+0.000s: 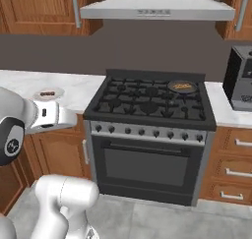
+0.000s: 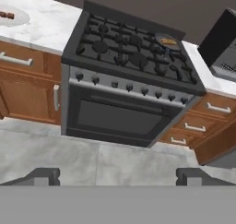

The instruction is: Place the cold items (onion and peach) from the fridge in one tupperware on the dining counter. Place the warm items (hot dog and kebab skewer) in the stove area in another tupperware.

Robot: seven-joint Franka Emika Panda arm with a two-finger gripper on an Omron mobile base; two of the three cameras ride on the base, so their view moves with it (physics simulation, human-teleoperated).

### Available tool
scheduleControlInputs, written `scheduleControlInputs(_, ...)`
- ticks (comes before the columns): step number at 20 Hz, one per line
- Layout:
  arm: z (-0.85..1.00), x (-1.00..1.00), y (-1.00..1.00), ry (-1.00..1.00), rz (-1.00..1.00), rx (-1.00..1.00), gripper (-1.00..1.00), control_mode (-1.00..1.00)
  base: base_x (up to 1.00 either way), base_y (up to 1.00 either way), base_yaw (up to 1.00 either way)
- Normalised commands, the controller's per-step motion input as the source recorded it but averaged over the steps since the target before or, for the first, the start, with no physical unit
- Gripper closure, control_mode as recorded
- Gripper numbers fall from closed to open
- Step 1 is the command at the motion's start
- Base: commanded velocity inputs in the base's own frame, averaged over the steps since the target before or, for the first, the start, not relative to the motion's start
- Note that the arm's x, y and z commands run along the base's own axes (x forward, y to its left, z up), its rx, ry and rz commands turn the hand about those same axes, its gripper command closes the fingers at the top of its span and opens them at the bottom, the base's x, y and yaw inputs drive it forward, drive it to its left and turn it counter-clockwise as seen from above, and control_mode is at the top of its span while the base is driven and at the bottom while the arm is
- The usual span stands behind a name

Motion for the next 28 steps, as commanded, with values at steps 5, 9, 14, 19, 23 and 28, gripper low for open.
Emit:
scheduleControlInputs(5,0.00,0.00,0.00,0.00,0.00,0.00,-1.00,1.00,0.74,0.63,0.26)
scheduleControlInputs(9,0.00,0.00,0.00,0.00,0.00,0.00,-1.00,1.00,0.60,0.68,0.28)
scheduleControlInputs(14,0.00,0.00,0.00,0.00,0.00,0.00,-1.00,1.00,0.63,0.56,0.27)
scheduleControlInputs(19,0.00,0.00,0.00,0.00,0.00,0.00,-1.00,1.00,0.86,0.23,0.23)
scheduleControlInputs(23,0.00,0.00,0.00,0.00,0.00,0.00,-1.00,1.00,0.99,0.00,0.13)
scheduleControlInputs(28,0.00,0.00,0.00,0.00,0.00,0.00,-1.00,1.00,0.63,0.12,0.18)
